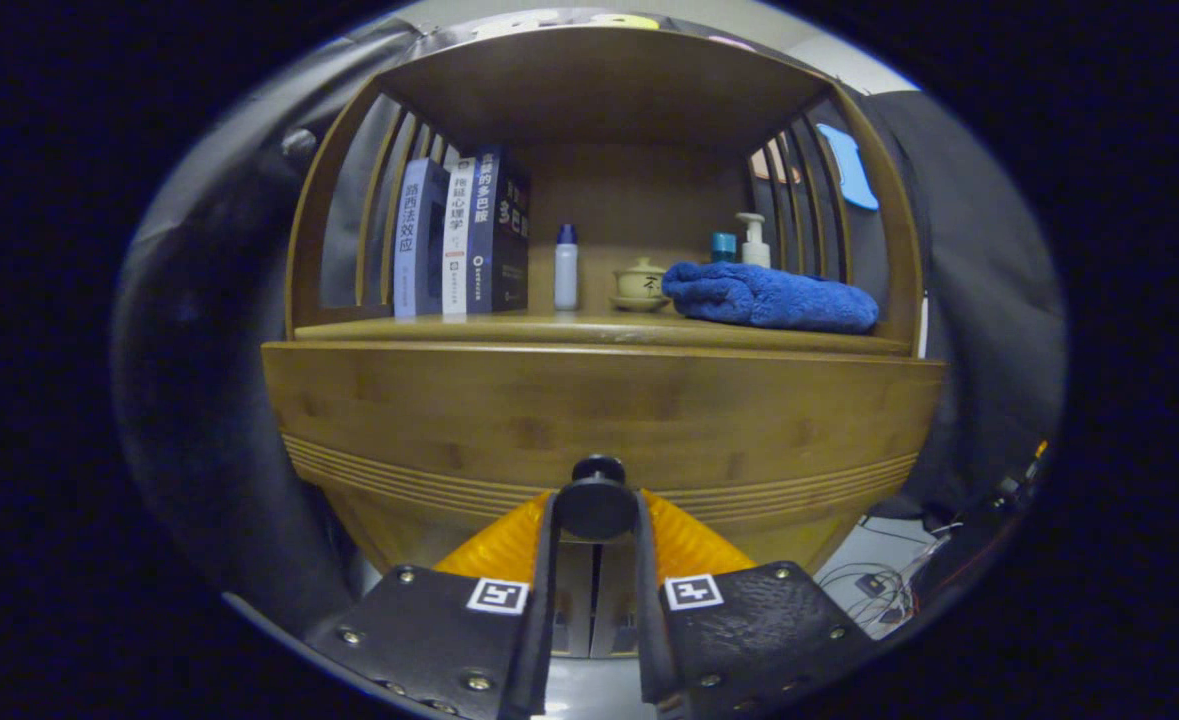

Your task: Pull open the drawer, take out the items inside it, and place them on the countertop above the cabinet.

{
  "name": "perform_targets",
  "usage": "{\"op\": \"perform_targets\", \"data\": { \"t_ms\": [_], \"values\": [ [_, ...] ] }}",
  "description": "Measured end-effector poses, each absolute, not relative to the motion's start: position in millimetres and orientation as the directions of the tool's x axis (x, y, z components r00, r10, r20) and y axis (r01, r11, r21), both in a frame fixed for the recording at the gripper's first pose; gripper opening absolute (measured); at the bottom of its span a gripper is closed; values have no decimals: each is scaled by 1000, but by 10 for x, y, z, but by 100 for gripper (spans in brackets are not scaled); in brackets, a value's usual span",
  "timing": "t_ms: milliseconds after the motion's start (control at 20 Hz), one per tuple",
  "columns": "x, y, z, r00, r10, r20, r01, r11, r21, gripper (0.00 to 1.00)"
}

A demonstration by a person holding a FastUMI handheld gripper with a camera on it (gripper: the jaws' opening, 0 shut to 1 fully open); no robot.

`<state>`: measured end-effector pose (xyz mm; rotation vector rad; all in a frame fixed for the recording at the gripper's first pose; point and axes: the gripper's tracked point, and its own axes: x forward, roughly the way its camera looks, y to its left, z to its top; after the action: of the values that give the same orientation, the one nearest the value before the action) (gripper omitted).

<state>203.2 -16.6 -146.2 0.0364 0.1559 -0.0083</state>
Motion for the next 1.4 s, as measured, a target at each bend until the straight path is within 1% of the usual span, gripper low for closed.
{"op": "perform_targets", "data": {
  "t_ms": [100,250,350,400,550,600,700,850,1050,1250,1400],
  "values": [
    [2023,-157,-1482,982,-1,-191,18,996,87,25],
    [1982,-171,-1462,985,-7,-174,21,997,76,25],
    [2032,-167,-1471,988,6,-155,7,996,83,31],
    [2077,-155,-1479,988,21,-153,-5,995,101,38],
    [2264,-137,-1508,977,76,-200,-38,981,190,40],
    [2350,-140,-1498,982,76,-175,-43,981,188,40],
    [2255,-134,-1479,981,62,-182,-36,989,144,29],
    [2087,-154,-1494,981,31,-189,-15,997,82,29],
    [1675,-164,-1482,987,-3,-159,12,999,53,29],
    [1285,-147,-1503,984,-3,-177,15,998,68,29],
    [1013,-153,-1562,982,-13,-188,18,999,28,29]
  ]
}}
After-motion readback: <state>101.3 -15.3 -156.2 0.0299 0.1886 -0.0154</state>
